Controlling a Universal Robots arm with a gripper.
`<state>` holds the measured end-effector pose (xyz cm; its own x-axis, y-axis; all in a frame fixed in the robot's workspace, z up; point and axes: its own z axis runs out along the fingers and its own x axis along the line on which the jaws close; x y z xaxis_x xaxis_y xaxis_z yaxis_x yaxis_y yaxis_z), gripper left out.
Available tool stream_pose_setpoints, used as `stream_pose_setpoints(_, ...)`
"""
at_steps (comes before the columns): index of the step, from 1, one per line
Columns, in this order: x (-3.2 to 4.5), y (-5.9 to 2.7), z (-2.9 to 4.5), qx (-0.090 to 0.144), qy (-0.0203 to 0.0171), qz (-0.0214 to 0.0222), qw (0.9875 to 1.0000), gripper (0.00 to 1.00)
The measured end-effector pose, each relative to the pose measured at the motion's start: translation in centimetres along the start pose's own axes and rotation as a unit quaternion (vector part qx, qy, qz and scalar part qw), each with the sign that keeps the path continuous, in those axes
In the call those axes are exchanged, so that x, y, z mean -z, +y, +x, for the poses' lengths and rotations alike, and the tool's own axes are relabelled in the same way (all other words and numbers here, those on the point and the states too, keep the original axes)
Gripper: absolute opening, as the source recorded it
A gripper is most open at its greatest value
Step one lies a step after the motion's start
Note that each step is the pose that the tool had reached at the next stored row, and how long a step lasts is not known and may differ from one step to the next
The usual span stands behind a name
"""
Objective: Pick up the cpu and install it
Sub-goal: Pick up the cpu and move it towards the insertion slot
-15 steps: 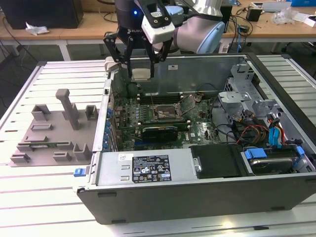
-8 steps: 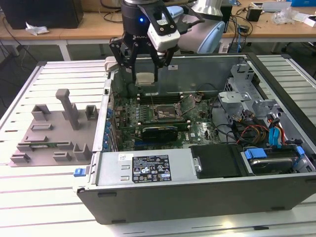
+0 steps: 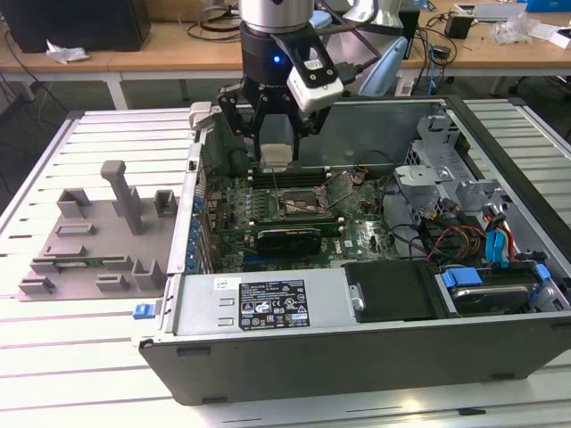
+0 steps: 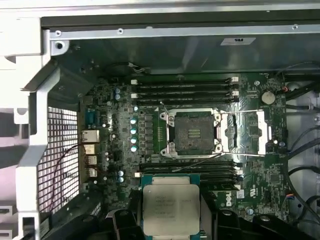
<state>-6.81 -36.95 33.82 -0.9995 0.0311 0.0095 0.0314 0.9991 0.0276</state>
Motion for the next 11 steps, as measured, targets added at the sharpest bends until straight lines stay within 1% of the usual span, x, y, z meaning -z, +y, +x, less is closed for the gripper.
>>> stream_pose_setpoints(2, -0.41, 0.07, -0.46, 0.0, 0.0011, 0.0001, 1.0, 0.55)
stream_pose_setpoints(3, -0.78, 0.12, -0.96, 0.0, 0.0023, 0.0002, 1.0, 0.55)
stream_pose_setpoints(4, -1.08, 0.14, -1.27, 0.0, 0.003, 0.0001, 1.0, 0.55)
stream_pose_setpoints(8, -1.99, 0.21, -2.01, 0.0, 0.0049, 0.0002, 1.0, 0.55)
stream_pose_setpoints(11, -2.93, 0.51, -2.73, 0.0, 0.0068, 0.0003, 1.0, 0.55)
